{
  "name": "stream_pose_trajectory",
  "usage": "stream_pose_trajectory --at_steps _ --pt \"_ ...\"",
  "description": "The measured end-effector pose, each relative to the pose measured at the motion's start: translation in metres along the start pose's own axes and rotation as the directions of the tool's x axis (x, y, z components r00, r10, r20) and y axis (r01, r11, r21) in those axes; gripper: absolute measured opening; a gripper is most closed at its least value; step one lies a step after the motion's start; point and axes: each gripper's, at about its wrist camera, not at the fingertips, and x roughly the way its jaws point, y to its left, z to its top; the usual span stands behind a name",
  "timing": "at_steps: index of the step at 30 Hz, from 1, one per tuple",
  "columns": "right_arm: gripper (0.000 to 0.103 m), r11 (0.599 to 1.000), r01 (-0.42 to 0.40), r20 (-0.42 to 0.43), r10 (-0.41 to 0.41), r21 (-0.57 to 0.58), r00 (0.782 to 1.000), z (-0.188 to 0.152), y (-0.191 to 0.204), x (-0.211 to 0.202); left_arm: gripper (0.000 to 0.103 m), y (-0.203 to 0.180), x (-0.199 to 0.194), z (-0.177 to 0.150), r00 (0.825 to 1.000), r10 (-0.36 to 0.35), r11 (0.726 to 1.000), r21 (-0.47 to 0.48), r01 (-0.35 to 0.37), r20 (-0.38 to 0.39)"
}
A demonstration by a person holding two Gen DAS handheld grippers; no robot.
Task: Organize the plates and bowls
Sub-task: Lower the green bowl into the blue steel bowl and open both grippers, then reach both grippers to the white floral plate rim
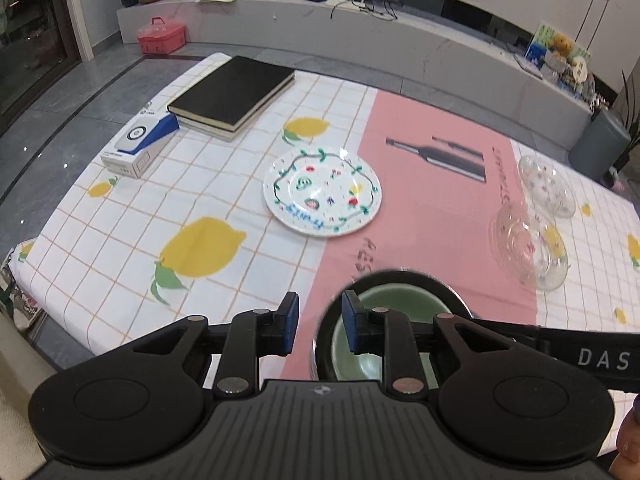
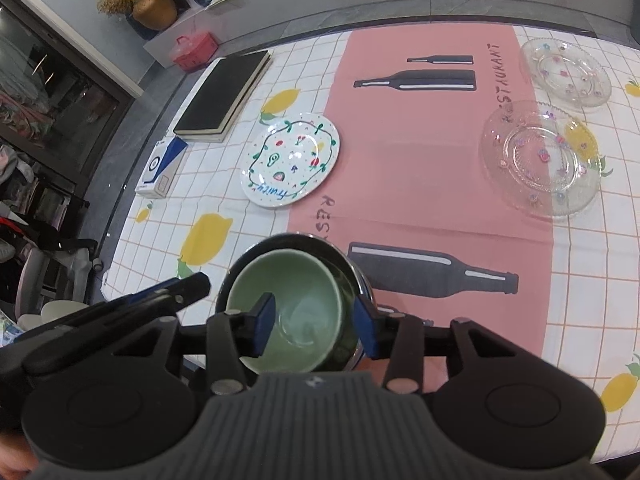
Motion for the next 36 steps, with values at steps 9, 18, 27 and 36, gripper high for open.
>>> stream_pose_trajectory --at_steps 9,18,27,36 --pt "0.056 1.000 -0.009 0.079 0.009 -0.007 0.997 0.022 0.003 -0.004 0.029 0.010 -0.002 0.022 0.995 -0.071 0.997 0.024 0.069 0.070" --pt "0.058 1.000 0.000 0.088 0.000 -0.008 0.996 0.051 0.003 0.017 0.029 0.024 0.019 0.044 0.984 -0.152 0.988 0.047 0.148 0.088" --pt "0.058 0.999 0.035 0.081 -0.035 0.000 0.996 0.076 -0.001 0.050 0.029 0.053 0.045 0.062 0.960 -0.258 0.965 -0.009 0.261 0.112" --pt "0.057 0.998 0.044 0.026 -0.043 -0.053 0.999 0.103 0.010 0.095 0.029 0.072 0.087 0.079 0.960 -0.258 0.962 -0.060 0.265 0.113"
